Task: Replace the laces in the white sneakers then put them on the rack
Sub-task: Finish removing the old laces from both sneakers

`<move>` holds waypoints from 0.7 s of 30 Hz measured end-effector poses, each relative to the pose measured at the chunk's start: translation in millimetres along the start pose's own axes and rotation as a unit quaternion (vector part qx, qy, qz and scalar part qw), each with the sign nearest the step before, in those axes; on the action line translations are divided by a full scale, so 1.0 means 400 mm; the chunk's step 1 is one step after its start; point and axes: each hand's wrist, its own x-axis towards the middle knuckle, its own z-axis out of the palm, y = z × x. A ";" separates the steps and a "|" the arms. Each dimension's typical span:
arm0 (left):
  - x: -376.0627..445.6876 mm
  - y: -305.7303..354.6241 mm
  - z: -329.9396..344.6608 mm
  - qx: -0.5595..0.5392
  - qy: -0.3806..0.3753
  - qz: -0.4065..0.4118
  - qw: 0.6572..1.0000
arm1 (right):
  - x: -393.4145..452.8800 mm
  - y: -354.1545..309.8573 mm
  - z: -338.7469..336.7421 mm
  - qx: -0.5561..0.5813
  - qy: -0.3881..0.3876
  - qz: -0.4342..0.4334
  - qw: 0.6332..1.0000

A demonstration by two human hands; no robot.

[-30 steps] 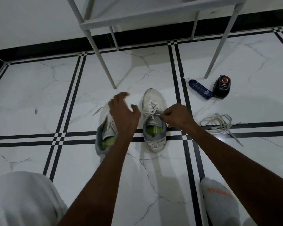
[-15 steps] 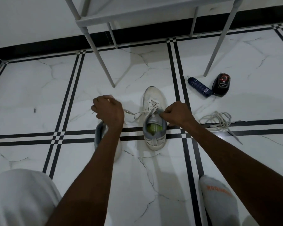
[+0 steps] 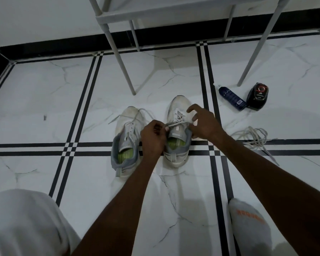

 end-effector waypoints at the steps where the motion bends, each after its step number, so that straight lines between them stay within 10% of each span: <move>1: -0.002 0.003 0.000 -0.003 -0.009 -0.009 1.000 | 0.003 -0.013 0.011 -0.067 -0.002 -0.021 0.998; 9: -0.027 -0.004 0.000 -0.054 -0.014 -0.028 0.998 | 0.009 -0.091 0.066 -0.263 -0.027 -0.140 0.954; 14: -0.014 0.002 -0.004 -0.048 -0.023 -0.016 0.998 | 0.033 0.010 -0.006 0.154 0.096 0.202 0.962; 21: -0.010 0.003 0.001 -0.044 -0.015 -0.028 0.999 | 0.027 -0.025 0.035 -0.049 0.011 -0.146 0.988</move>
